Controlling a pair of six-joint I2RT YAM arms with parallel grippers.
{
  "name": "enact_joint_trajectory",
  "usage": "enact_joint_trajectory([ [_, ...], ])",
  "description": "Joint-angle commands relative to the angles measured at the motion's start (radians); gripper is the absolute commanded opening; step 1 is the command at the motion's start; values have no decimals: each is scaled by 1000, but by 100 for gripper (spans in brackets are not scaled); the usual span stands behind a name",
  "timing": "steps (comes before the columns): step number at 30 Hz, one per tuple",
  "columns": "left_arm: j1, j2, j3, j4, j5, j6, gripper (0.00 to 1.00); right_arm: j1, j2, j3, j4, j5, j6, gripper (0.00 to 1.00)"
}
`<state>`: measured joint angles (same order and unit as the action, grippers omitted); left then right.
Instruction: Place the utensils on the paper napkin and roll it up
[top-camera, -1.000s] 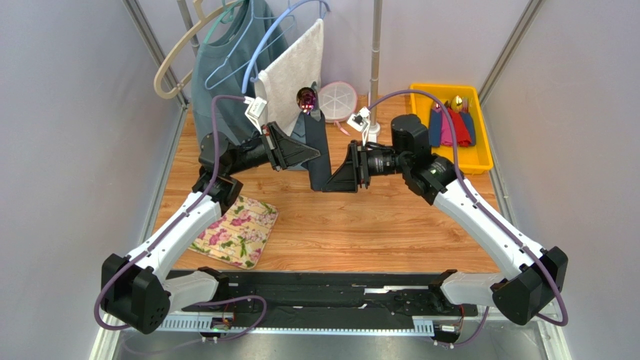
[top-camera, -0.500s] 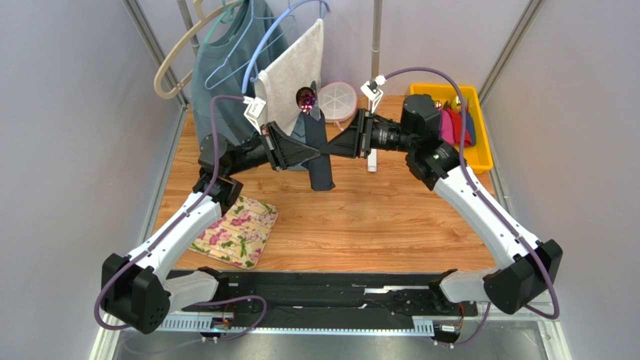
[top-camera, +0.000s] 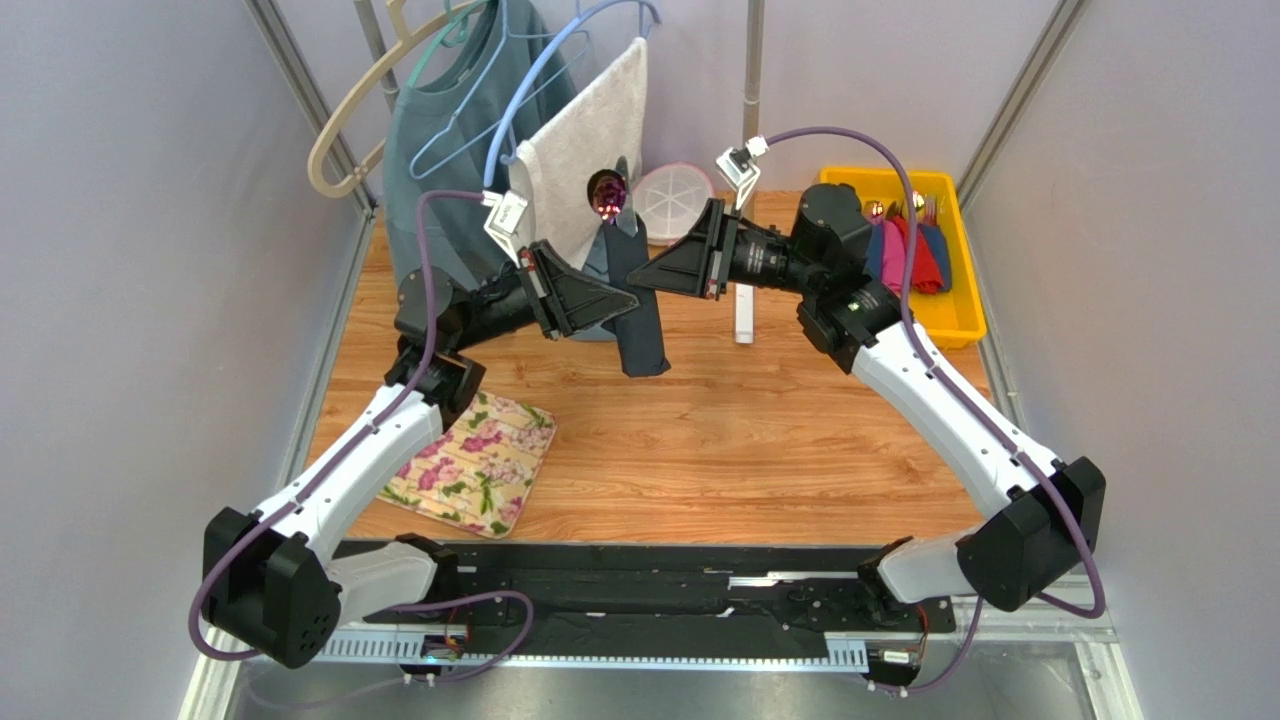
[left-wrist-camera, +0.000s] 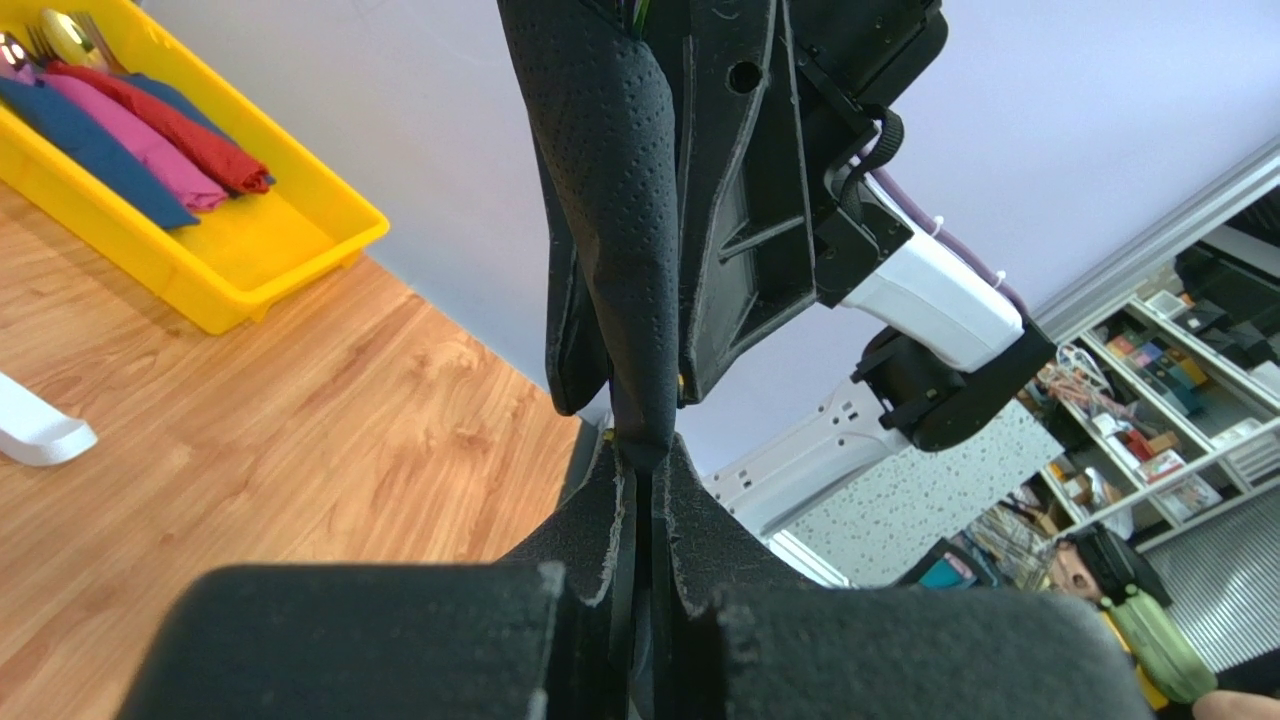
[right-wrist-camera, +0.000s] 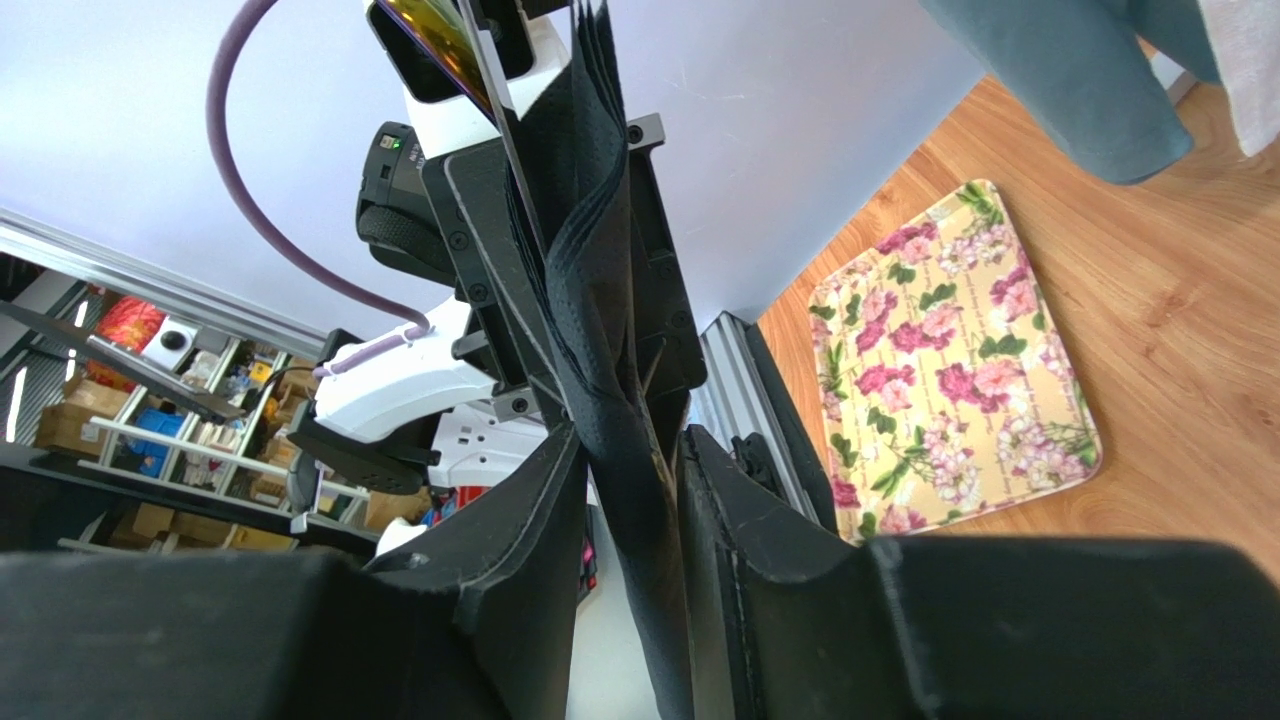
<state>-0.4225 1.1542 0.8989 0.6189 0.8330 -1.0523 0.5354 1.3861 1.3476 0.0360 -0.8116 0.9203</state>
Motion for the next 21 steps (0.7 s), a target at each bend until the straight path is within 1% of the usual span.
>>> enact_joint_trajectory([
  [1, -4, -18, 14, 68, -8, -8, 0, 18, -9, -8, 82, 9, 35, 33],
  [4, -4, -16, 14, 65, -9, -9, 0, 20, -10, -8, 94, 5, 45, 35],
  [7, -7, -11, 17, 65, -8, -9, 0, 20, -12, -13, 97, 11, 45, 32],
  [10, -15, -11, 18, 62, -6, -9, 0, 20, -12, -18, 107, 14, 46, 19],
  [11, -13, -13, 18, 62, -6, -8, 0, 20, -12, -21, 107, 15, 45, 5],
  [12, -15, -11, 18, 55, -9, -8, 0, 20, -12, -21, 94, 18, 38, 0],
  [16, -13, -11, 20, 16, -28, -5, 0, 0, -22, -28, 53, 31, 23, 0],
  [17, -13, -11, 20, -8, -34, -6, 2, -9, -24, -30, 45, 23, 20, 0],
  [18, -13, -13, 17, -11, -38, -5, 10, -24, -27, -27, 41, 16, 17, 0],
  [20, -13, -17, 9, -15, -37, 3, 20, -43, -30, -22, 19, -6, -1, 0],
  [21, -13, -17, 6, -18, -35, 3, 30, -64, -33, -21, 12, -14, -4, 0],
])
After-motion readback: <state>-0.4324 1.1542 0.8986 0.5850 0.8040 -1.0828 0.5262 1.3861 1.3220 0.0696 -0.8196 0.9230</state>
